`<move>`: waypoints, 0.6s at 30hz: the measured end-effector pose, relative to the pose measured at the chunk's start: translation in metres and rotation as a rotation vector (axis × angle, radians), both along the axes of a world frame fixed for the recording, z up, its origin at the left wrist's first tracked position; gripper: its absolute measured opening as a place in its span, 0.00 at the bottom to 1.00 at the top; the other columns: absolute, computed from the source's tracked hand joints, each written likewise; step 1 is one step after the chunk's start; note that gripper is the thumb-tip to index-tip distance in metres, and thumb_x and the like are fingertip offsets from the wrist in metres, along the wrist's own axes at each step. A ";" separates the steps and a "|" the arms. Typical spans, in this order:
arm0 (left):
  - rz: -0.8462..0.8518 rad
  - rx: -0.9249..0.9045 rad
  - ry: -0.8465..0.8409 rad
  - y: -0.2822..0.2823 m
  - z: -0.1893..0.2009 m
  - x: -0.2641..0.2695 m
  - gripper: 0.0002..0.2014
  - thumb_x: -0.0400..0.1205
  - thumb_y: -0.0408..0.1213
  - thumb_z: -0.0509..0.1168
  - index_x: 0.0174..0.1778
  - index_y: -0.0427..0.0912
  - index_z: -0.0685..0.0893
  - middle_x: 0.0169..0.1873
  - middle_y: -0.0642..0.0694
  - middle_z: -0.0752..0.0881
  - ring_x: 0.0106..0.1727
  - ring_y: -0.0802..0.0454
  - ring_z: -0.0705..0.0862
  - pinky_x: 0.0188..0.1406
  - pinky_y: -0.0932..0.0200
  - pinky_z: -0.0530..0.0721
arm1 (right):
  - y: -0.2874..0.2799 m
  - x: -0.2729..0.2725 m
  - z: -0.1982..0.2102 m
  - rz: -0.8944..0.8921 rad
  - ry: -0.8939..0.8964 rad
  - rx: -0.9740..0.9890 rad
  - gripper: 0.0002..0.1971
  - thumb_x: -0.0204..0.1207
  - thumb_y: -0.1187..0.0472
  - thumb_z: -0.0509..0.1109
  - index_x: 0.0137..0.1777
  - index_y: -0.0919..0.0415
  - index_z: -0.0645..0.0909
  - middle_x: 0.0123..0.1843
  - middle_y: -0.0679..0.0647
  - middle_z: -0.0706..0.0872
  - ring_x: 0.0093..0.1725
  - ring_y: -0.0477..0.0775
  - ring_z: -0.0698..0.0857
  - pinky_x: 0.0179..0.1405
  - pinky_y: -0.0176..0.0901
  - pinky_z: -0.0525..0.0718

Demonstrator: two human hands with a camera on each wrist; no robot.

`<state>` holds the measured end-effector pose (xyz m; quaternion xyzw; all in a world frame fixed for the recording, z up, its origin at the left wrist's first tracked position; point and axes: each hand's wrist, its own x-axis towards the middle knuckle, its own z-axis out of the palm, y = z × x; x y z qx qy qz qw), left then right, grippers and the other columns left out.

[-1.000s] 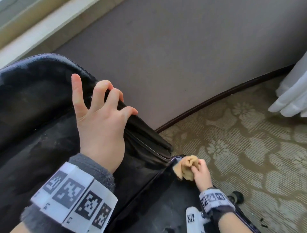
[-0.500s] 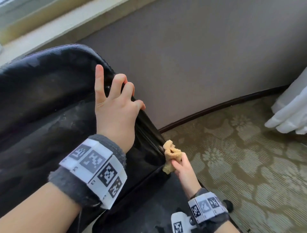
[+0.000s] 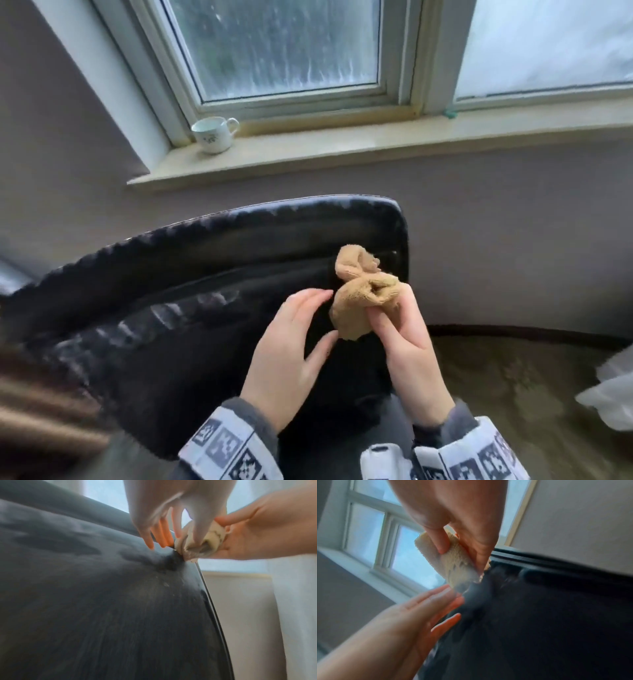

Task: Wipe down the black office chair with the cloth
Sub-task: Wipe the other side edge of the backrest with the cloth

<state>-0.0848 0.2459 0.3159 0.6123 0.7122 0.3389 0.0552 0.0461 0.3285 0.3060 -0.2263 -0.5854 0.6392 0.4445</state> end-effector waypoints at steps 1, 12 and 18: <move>0.006 0.020 -0.134 -0.009 0.003 -0.004 0.22 0.78 0.48 0.61 0.70 0.53 0.73 0.65 0.60 0.77 0.69 0.64 0.74 0.70 0.65 0.72 | -0.008 -0.016 0.005 0.013 -0.035 0.046 0.09 0.76 0.60 0.61 0.55 0.56 0.76 0.51 0.44 0.85 0.53 0.41 0.83 0.52 0.27 0.79; 0.399 0.239 -0.550 -0.107 0.002 -0.096 0.20 0.75 0.34 0.66 0.62 0.55 0.77 0.57 0.56 0.83 0.60 0.66 0.81 0.59 0.75 0.76 | -0.099 -0.168 0.013 0.210 -0.224 0.466 0.20 0.81 0.67 0.59 0.65 0.43 0.70 0.82 0.42 0.60 0.81 0.39 0.57 0.77 0.39 0.65; 0.586 0.183 -0.729 -0.137 -0.020 -0.133 0.20 0.69 0.30 0.72 0.42 0.63 0.77 0.43 0.57 0.86 0.49 0.57 0.86 0.47 0.78 0.78 | -0.132 -0.211 0.003 0.249 -0.410 0.817 0.11 0.83 0.62 0.57 0.59 0.46 0.70 0.82 0.39 0.56 0.82 0.40 0.50 0.78 0.29 0.57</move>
